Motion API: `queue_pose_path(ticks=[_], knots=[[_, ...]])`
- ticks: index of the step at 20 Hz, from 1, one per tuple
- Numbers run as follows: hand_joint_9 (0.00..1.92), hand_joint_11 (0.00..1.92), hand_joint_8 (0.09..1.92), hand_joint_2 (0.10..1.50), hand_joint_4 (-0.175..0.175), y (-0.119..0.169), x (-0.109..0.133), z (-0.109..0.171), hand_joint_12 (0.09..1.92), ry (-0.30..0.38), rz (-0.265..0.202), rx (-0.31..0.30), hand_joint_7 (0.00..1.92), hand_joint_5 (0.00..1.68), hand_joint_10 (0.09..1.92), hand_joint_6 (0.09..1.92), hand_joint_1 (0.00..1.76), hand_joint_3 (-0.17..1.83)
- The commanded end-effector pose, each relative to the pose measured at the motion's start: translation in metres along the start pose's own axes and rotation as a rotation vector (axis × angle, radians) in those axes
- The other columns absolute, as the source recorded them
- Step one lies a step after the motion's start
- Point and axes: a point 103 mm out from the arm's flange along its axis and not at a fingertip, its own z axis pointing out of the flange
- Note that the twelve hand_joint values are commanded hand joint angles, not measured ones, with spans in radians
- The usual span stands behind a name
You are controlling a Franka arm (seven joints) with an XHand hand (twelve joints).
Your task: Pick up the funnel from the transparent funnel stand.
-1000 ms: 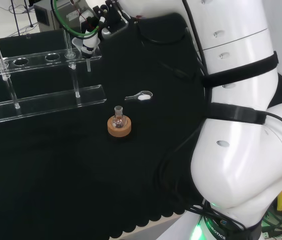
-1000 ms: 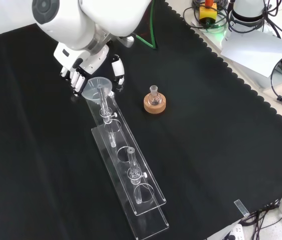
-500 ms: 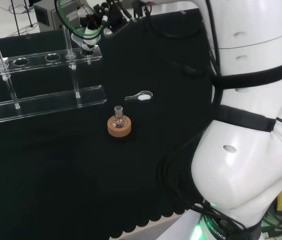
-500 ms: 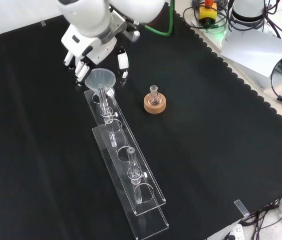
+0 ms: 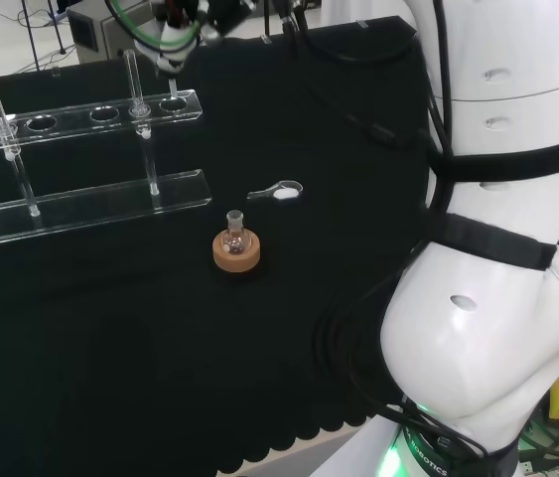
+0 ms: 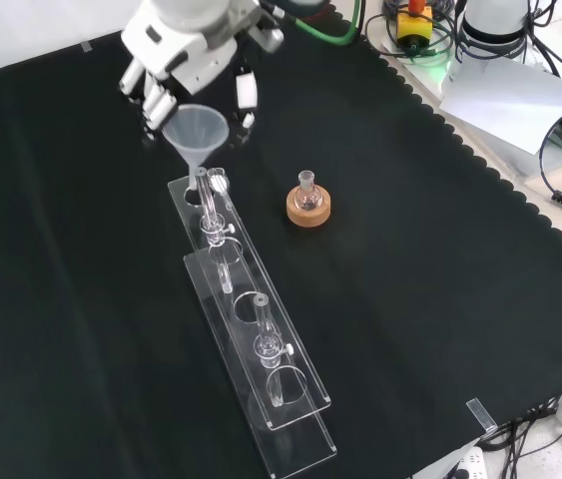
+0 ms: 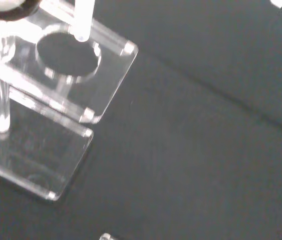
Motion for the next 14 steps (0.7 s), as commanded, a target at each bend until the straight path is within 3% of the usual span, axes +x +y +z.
queue_pose_path(ticks=[1,7,14], knots=[[1.06,0.49,0.82,0.7,-0.001,-0.068,-0.009,-0.036,1.28,-0.032,0.06,-0.008,0.8,0.75,0.59,0.96,0.77,0.63],[1.06,0.48,0.82,0.7,-0.001,-0.11,-0.004,-0.034,1.28,-0.023,0.093,0.003,0.8,0.75,0.59,0.96,0.77,0.64],[1.06,0.48,0.82,0.7,-0.002,-0.151,-0.003,-0.006,1.28,0.009,0.127,0.041,0.79,0.74,0.59,0.96,0.76,0.64]])
